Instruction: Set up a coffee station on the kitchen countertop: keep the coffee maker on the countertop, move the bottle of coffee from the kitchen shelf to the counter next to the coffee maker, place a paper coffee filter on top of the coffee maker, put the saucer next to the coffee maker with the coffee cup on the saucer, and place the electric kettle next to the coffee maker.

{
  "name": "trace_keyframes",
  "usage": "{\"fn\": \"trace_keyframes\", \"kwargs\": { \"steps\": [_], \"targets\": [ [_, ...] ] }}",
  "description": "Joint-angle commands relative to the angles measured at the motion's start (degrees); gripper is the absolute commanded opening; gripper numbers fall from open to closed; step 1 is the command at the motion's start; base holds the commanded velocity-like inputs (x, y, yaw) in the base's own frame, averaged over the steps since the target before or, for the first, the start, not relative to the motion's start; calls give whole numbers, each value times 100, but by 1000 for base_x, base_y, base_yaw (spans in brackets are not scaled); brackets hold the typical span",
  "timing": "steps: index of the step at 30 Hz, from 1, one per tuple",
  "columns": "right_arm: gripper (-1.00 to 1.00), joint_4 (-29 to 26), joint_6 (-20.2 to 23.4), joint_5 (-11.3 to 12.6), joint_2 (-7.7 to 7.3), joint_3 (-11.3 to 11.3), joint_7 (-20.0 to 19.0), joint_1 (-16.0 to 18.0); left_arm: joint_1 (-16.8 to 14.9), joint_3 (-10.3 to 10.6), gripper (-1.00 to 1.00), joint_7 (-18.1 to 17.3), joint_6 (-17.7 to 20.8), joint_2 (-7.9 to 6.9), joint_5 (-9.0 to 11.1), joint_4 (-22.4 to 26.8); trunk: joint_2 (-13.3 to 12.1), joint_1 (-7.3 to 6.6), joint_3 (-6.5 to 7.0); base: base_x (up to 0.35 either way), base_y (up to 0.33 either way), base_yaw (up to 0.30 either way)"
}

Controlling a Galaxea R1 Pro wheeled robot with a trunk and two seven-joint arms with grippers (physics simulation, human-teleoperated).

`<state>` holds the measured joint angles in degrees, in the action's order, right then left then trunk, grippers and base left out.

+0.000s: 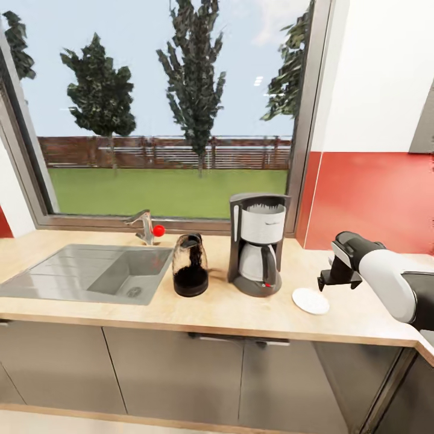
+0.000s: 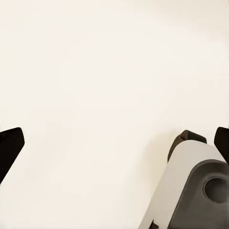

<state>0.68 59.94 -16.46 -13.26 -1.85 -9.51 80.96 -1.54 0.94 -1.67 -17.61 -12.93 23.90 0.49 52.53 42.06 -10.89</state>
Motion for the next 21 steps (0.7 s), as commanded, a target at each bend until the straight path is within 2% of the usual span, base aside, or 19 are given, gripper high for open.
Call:
{"fn": "trace_keyframes", "kwargs": {
  "steps": [1, 9, 17, 21],
  "targets": [
    [100, 8, 6, -50, -1, -17, -60, 8, -4, 11, 100, -17, -14, 0, 36, -5, 7, -3, -9, -323, 0, 0],
    [100, 11, 6, -50, -28, -19, -60, 8, -4, 11, 100, -17, -6, 1, 36, -5, 7, -3, -9, -325, 0, 0],
    [100, 16, 6, -35, -263, -13, -71, 8, -4, 12, 100, -17, 16, -9, 33, 4, 7, -3, -9, -326, 0, 0],
    [100, 34, 6, -33, -267, -2, -69, 8, -4, 17, 100, -17, 20, -6, 27, 4, 7, -3, -9, -326, 0, 0]
  ]
}}
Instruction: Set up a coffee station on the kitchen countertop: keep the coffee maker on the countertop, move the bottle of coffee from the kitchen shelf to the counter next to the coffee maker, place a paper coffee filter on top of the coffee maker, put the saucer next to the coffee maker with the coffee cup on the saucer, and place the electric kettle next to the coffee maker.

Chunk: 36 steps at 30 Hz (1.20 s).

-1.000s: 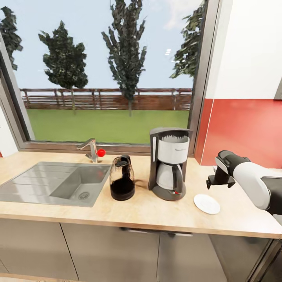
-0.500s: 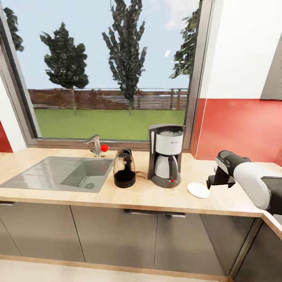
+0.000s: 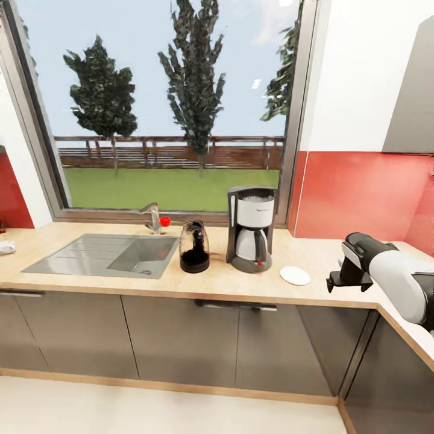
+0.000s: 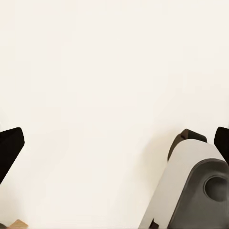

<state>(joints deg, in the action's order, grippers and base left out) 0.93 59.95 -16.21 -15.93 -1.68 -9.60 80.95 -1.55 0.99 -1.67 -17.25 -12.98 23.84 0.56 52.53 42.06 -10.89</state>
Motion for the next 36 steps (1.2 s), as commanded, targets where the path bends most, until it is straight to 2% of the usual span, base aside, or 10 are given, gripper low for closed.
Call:
{"fn": "trace_keyframes", "kwargs": {
  "steps": [1, 12, 18, 19, 22, 25, 29, 33, 34, 36],
  "targets": [
    [100, 22, 5, -56, 9, -18, -60, 9, -3, 13, 100, -18, -15, 2, 33, -3, 7, -3, -9, -329, 0, 0],
    [100, 99, -195, -20, 50, -16, -68, -122, -3, 0, 100, -18, 21, 9, 38, 7, 7, -3, -9, -331, 0, 0],
    [100, 101, -751, -11, 113, -9, -279, -835, -3, -24, 100, -18, 174, 6, 34, 36, 7, -3, -9, -332, 0, 0],
    [100, 101, -1041, -5, 171, -8, -417, -1176, -3, -27, 100, -18, 182, 10, 33, 43, 7, -3, -9, -332, 0, 0],
    [100, 101, -1543, 10, 317, -8, -484, -1779, -3, -26, 100, -18, 185, 13, 30, 49, 7, -3, -9, -332, 0, 0],
    [100, 101, -2403, 36, 558, -6, -502, -2648, -3, -28, 100, -18, 204, 15, 31, 108, 7, -3, -9, -332, 0, 0],
    [100, 101, -3208, 65, 729, 0, -493, -3481, -3, -28, 100, -18, 230, 19, 26, 149, 7, -3, -9, -332, 0, 0],
    [100, 101, -4485, 220, 1007, 9, -365, -4840, -3, -22, 100, -18, 205, 34, 12, 165, 7, -3, -9, -331, 0, 0],
    [100, 101, -4599, 231, 1024, 9, -353, -4963, -3, -22, 100, -18, 196, 35, 11, 169, 7, -3, -9, -323, 0, 0],
    [100, 102, -5094, 261, 1064, 10, -325, -5446, -3, -20, 100, -18, 122, 41, 13, 189, 7, -3, -9, -232, 0, 0]
  ]
}}
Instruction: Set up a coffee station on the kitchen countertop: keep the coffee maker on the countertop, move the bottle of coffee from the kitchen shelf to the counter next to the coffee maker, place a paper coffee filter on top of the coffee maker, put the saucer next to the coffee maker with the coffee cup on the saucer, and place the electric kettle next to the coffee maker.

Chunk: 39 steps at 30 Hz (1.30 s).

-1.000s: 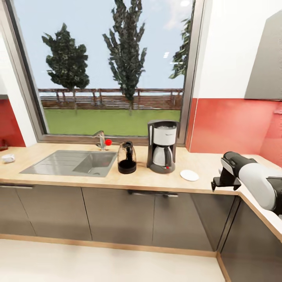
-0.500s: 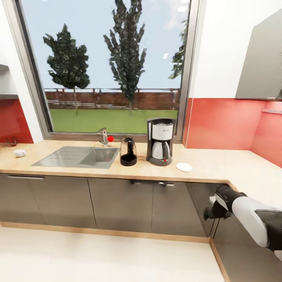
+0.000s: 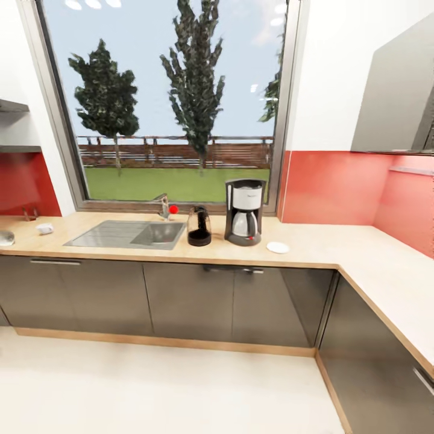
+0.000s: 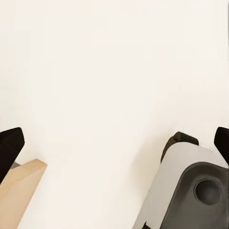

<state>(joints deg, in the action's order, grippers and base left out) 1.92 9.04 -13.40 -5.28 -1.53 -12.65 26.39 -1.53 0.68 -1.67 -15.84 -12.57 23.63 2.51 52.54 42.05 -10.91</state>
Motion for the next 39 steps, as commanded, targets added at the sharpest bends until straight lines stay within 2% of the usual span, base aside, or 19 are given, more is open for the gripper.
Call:
{"fn": "trace_keyframes", "kwargs": {
  "steps": [1, 3, 6, 7, 11, 17, 18, 23, 25, 28, 31, 39],
  "targets": [
    [100, 6, -225, 12, 0, 0, -15, -203, -5, 7, 100, -18, -116, 13, 44, 16, 6, -1, -7, -120, 0, 0],
    [100, 8, -478, 141, -22, 10, -55, -495, -5, -11, 100, -18, -341, 42, 68, 40, 6, -1, -7, -78, 0, 0],
    [100, 10, -868, 524, -20, 13, -104, -1094, -5, -32, 100, -18, -686, 116, 90, 58, 6, -1, -7, -27, 0, 0],
    [100, 10, -981, 584, 5, 13, -113, -1251, -5, -31, 100, -18, -712, 135, 92, 60, 6, -1, -7, -10, 0, 0],
    [100, 10, -1126, 655, 86, 13, -128, -1539, -5, -8, 100, -17, -794, 265, 70, 64, 6, -1, -7, -5, 0, 0],
    [100, 10, -1163, 685, 138, 13, -126, -1669, -5, 13, 100, 15, -769, 432, 50, 59, 6, -1, -7, 0, 0, 0],
    [100, 6, -1162, 704, 137, 14, -121, -1679, -5, 14, 100, 57, -763, 510, 58, 58, 6, -1, -7, 53, 0, 0],
    [100, 2, -1299, 821, 145, 32, -9, -1688, -5, -30, 100, 291, -772, 645, 110, 56, 6, -1, -7, 178, 29, 0],
    [100, 2, -1649, 1049, 127, 36, 61, -1692, -5, -46, 100, 309, -784, 700, 115, 56, 6, -1, -7, 289, 111, 0],
    [100, 2, -1945, 1301, 83, 38, 97, -1696, -5, -50, 100, 310, -822, 769, 108, 57, 6, -1, -7, 309, 153, 0],
    [100, 2, -2058, 1433, 68, 39, 113, -1700, -5, -48, 100, 302, -838, 802, 106, 51, 6, -1, -7, 318, 180, 0],
    [100, 2, -2094, 1477, 65, 39, 142, -1707, -5, 4, 100, 257, -833, 877, 59, 49, 6, -1, -7, 317, 197, 0]
  ]
}}
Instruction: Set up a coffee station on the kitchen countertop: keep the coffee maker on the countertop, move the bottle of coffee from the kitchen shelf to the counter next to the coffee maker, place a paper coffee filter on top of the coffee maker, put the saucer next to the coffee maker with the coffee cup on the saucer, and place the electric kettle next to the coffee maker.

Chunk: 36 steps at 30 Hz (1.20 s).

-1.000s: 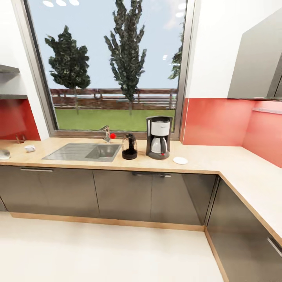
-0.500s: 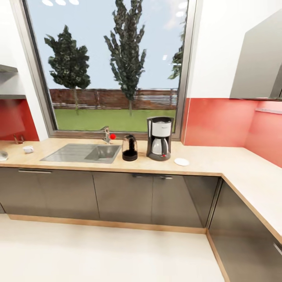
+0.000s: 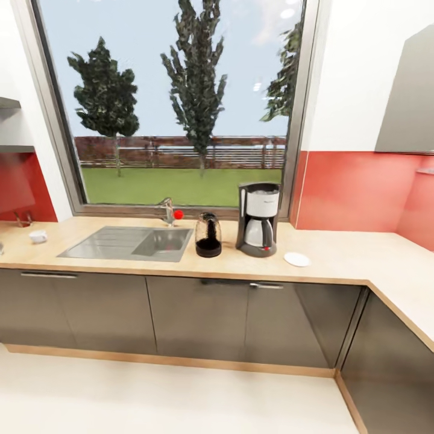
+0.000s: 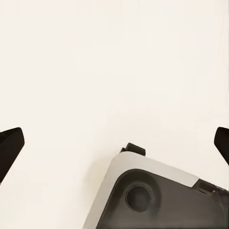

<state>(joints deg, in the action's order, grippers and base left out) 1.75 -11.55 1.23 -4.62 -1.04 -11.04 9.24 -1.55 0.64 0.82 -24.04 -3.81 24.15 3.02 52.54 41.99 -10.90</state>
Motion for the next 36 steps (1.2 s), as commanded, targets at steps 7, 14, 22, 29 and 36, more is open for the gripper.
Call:
{"fn": "trace_keyframes", "kwargs": {
  "steps": [7, 14, 22, 29, 36],
  "targets": [
    [100, 19, -34, 25, -4, -10, 4, 8, -4, 46, 100, -262, 11, 57, -32, -10, 5, 4, -8, 305, 214, 0],
    [100, 19, -39, 32, -4, -10, 62, 8, -4, 50, 100, -299, 5, 64, -31, -12, 5, 4, -8, 293, 229, 0],
    [100, 19, -40, 34, -6, -10, 67, 9, -4, 47, 100, -301, 13, 57, -9, -12, 5, 4, -8, 288, 234, 0],
    [100, 19, -35, 347, -20, 5, 97, 10, -4, 42, 100, -302, 12, 56, 5, -12, 5, 4, -5, 280, 238, -11],
    [100, 19, -35, 668, -71, 5, 111, 9, -4, 25, 100, -302, -2, 56, 19, -12, 5, 4, 32, 266, 248, -176]
  ]
}}
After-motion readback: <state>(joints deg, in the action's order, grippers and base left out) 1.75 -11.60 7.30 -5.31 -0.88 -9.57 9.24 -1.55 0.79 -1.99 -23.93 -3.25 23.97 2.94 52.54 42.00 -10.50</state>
